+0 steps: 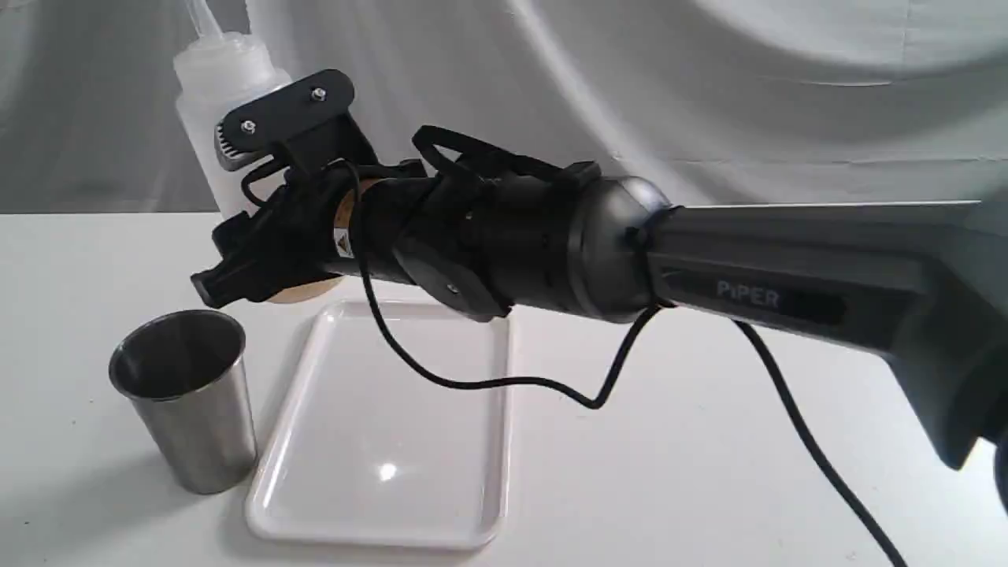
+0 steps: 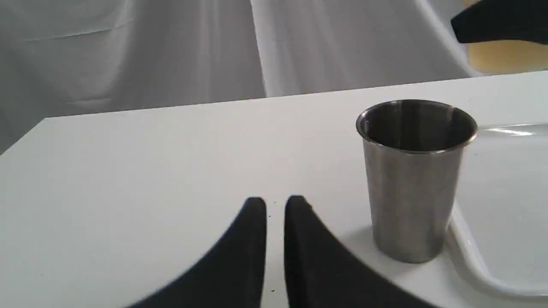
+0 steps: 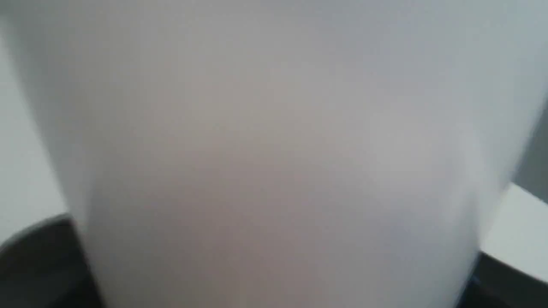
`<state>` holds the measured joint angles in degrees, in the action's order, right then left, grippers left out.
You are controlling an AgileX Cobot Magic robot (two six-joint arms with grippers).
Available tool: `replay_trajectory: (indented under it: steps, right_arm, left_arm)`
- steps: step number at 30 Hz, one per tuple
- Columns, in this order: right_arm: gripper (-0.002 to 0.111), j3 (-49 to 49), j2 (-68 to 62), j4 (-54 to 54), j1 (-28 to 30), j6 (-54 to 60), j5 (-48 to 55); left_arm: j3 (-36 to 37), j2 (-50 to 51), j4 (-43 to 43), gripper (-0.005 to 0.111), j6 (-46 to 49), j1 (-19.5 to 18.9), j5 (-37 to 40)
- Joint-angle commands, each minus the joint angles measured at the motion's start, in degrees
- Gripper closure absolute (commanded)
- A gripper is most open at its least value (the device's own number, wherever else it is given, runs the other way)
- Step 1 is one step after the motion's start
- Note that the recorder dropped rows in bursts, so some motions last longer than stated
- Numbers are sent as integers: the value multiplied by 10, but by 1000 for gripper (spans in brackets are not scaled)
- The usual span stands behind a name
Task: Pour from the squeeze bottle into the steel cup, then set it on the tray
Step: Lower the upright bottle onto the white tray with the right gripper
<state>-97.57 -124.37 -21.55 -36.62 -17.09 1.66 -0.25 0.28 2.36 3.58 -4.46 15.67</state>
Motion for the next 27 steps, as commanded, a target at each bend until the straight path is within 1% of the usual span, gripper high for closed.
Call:
replay_trajectory:
  steps: [1, 4, 8, 10, 12, 16, 20, 27]
  right_arm:
    - [108, -4, 8, 72, 1, 83, -51]
    - [108, 19, 7, 91, 1, 121, -104]
    - [108, 73, 7, 206, 0, 232, -224]
    - [108, 101, 7, 233, -1, 252, -285]
    - [108, 120, 7, 259, -1, 276, -322]
    - [108, 147, 7, 326, -1, 324, -361]
    - [108, 180, 7, 331, -1, 330, -405]
    - [108, 211, 4, 331, -1, 330, -407]
  left_arm:
    - [3, -3, 0, 98, -1, -2, -4]
    - [3, -3, 0, 98, -1, -2, -4]
    - [3, -3, 0, 98, -1, -2, -4]
    - [3, -3, 0, 98, -1, -2, -4]
    - [3, -3, 0, 98, -1, -2, -4]
    - [3, -3, 0, 98, -1, -2, -4]
    - [3, -3, 0, 98, -1, -2, -4]
    - [3, -3, 0, 98, -1, -2, -4]
